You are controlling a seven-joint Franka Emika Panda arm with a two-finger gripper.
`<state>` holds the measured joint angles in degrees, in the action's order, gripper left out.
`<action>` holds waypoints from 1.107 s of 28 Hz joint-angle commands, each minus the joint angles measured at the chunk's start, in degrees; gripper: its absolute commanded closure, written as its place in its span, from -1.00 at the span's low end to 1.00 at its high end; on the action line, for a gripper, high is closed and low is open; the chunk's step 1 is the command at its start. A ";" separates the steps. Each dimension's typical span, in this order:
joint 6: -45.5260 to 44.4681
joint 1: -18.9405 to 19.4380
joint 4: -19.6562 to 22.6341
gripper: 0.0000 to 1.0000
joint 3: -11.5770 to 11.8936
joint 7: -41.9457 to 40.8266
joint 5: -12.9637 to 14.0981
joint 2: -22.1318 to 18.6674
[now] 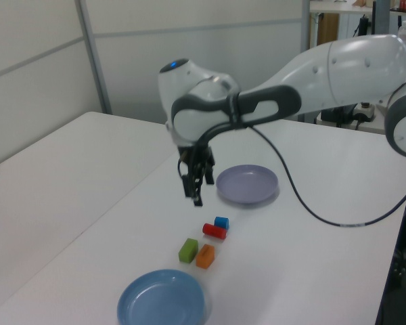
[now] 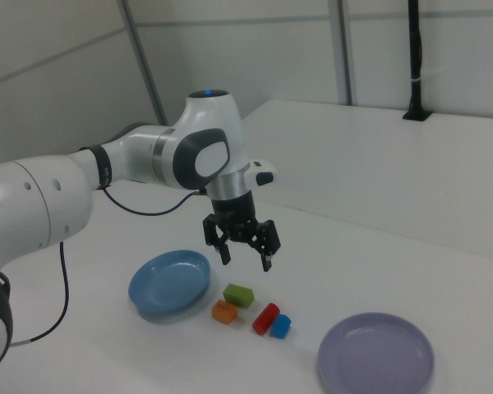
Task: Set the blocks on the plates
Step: 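Lower the gripper onto the green block and close on it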
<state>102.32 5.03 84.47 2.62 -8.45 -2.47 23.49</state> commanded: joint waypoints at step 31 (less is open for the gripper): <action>11.59 7.89 1.92 -1.00 0.01 7.92 -7.90 10.79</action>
<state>111.96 12.48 85.44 2.50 -2.44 -8.81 34.22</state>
